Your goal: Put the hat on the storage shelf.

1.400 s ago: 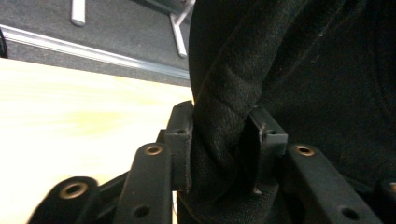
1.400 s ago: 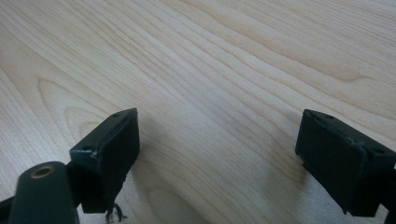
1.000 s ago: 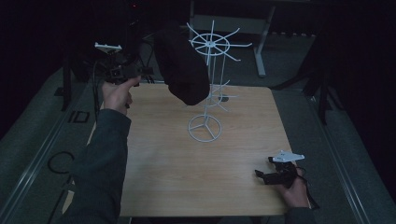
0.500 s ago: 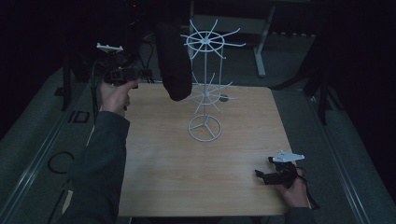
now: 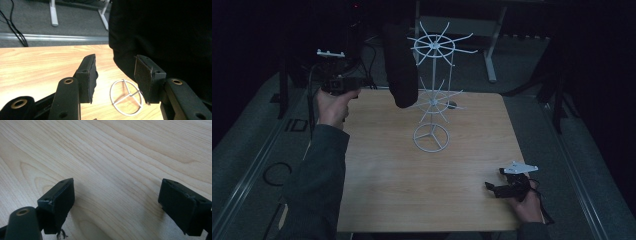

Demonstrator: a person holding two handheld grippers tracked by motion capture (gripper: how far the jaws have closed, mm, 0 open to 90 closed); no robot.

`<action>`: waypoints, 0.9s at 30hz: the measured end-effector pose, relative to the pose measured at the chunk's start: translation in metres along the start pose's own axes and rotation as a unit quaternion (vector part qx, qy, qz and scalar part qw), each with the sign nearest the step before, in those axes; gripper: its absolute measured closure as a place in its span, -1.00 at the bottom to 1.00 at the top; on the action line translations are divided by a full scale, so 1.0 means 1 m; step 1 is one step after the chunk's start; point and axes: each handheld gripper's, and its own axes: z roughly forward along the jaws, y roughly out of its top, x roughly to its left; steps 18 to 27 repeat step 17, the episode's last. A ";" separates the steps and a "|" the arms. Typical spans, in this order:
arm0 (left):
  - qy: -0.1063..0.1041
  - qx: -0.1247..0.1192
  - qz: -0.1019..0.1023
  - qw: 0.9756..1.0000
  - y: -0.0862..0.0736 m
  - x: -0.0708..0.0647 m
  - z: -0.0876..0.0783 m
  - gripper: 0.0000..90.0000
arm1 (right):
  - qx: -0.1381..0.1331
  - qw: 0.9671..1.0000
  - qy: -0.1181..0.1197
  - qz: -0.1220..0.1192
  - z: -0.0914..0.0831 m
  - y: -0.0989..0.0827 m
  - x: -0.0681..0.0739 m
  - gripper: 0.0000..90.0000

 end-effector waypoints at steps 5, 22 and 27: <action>0.016 0.001 0.031 0.999 -0.006 -0.007 -0.001 0.16 | 0.000 1.000 0.000 0.001 0.000 0.000 0.000 -0.70; 0.057 -0.010 0.056 0.997 -0.030 -0.013 -0.004 0.13 | 0.001 1.000 0.000 0.001 0.000 0.000 0.000 -0.70; 0.057 -0.010 0.056 0.997 -0.030 -0.013 -0.004 0.13 | 0.001 1.000 0.000 0.001 0.000 0.000 0.000 -0.70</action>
